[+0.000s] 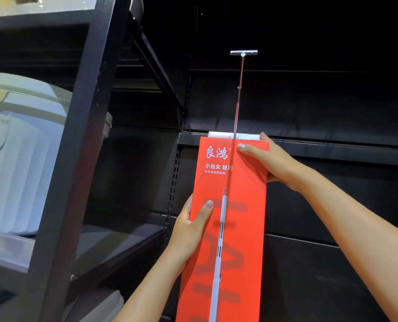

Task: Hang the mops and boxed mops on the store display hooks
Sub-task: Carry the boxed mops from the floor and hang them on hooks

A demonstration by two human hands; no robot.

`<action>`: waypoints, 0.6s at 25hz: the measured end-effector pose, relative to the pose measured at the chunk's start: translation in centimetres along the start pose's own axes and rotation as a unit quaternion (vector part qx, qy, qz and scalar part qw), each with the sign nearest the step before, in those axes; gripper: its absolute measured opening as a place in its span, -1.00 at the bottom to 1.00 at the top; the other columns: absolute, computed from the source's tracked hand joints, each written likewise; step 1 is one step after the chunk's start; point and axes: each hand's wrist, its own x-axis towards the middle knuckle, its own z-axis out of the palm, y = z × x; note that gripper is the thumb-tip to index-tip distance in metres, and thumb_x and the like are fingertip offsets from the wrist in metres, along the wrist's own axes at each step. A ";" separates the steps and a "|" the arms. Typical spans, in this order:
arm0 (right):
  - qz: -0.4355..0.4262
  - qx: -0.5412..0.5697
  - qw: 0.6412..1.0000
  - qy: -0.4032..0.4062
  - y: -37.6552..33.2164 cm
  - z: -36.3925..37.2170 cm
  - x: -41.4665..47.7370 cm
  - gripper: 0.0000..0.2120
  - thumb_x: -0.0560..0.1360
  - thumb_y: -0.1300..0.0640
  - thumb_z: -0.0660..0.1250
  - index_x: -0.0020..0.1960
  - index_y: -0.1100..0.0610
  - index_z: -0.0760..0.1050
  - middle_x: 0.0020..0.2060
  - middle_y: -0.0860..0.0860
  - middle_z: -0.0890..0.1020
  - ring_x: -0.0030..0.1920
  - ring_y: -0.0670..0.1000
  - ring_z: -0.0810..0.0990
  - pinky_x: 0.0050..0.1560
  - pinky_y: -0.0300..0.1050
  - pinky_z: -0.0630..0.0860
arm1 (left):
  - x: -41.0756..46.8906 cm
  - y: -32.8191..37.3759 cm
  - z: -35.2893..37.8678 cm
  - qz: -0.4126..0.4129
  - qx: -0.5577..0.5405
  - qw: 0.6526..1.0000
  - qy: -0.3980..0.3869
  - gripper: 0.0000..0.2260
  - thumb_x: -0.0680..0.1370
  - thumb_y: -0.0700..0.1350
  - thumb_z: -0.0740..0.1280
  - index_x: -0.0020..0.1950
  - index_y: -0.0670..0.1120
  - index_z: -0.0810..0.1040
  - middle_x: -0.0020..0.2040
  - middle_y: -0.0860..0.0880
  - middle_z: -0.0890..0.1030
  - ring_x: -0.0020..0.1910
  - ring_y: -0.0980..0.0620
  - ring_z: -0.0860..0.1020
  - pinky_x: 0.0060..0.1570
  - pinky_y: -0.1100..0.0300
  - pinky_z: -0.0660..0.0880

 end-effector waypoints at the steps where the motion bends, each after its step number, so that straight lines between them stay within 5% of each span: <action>1: 0.005 -0.005 1.000 -0.004 -0.1 -0.1 -0.1 -0.52 0.46 -0.32 0.47 0.15 -0.08 0.37 0.07 -0.03 0.75 0.02 0.04 0.78 -0.02 0.24 0.73 | 0.0 -0.1 0.0 -0.003 -0.002 1.000 -0.002 -0.56 0.48 0.36 0.35 0.35 0.35 0.52 0.19 0.33 0.67 0.17 0.29 0.65 0.36 0.05 0.53; 8: 0.052 -0.072 0.996 -0.012 -0.8 -0.1 -1.5 -0.50 0.44 -0.47 0.35 0.25 -0.26 0.35 0.11 -0.06 0.71 -0.03 0.12 0.78 -0.12 0.27 0.73 | 0.3 -0.7 -0.4 -0.014 0.021 1.000 -0.008 -0.59 0.46 0.47 0.34 0.29 0.46 0.51 0.26 0.20 0.66 0.22 0.16 0.65 0.35 -0.04 0.55; 15: 0.049 -0.080 0.996 -0.002 0.3 0.7 -3.1 -0.23 0.33 -0.51 0.42 0.44 -0.45 0.17 0.38 -0.23 0.50 0.32 0.06 0.57 -0.07 0.35 0.69 | 1.1 -1.9 -0.3 0.012 0.048 0.999 -0.006 -0.47 0.42 0.57 0.28 0.36 0.47 0.47 0.36 0.06 0.57 0.29 0.10 0.61 0.36 -0.10 0.54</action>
